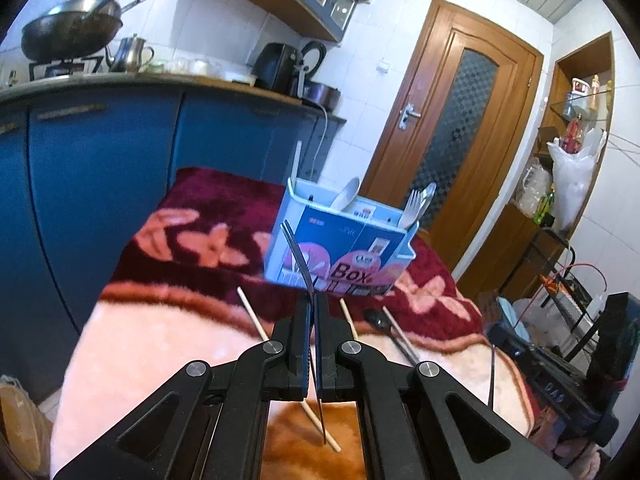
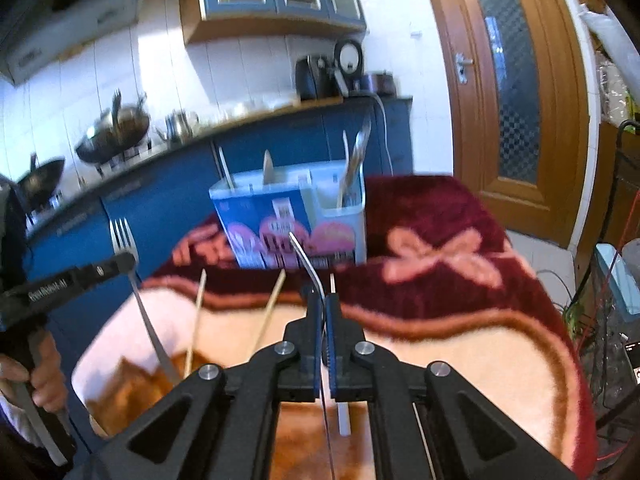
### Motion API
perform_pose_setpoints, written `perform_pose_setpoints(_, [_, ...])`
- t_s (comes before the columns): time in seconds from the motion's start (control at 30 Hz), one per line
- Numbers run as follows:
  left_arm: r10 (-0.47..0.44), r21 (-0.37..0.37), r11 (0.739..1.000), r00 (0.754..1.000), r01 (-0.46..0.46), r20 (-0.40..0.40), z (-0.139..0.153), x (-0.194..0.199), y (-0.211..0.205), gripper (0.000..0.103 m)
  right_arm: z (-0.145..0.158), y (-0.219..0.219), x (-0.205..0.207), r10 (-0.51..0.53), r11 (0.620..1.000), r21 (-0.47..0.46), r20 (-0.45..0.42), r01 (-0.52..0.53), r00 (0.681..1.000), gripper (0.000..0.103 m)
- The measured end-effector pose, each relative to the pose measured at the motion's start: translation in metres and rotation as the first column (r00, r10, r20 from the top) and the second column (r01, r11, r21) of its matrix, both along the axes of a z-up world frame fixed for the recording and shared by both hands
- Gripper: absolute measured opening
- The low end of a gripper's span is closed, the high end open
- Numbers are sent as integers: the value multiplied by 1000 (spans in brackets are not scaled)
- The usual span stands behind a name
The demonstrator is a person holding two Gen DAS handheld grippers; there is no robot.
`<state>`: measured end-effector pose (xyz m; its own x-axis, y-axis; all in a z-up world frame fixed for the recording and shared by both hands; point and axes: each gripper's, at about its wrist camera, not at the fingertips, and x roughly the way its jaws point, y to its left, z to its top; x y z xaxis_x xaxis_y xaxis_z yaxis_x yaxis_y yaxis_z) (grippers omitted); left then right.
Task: Organize utensils
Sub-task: 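Lower the left tool's fork into the Box holder and open it while the right tool drops its fork in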
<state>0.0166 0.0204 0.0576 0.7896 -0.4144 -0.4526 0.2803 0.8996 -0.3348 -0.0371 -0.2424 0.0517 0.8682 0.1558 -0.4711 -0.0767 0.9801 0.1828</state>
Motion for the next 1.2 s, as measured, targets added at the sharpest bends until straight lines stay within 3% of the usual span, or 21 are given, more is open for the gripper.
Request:
perform_pose_setpoints(0.33, [43, 3, 999, 994, -44, 104, 34, 7, 2, 1, 30, -13, -5, -69, 996, 67, 161, 59, 984, 3])
perform_pose_setpoints(0.7, [97, 32, 994, 971, -107, 220, 79, 44, -10, 1, 39, -31, 15, -86, 991, 123, 212, 61, 974, 3])
perform_pose_setpoints(0.93, [116, 76, 986, 942, -146, 314, 103, 80, -26, 1, 48, -46, 45, -102, 987, 144, 246, 68, 964, 3])
perform_pose_setpoints(1.2, [102, 105, 984, 941, -142, 323, 96, 120, -42, 1, 57, -53, 78, -114, 989, 125, 279, 81, 954, 3])
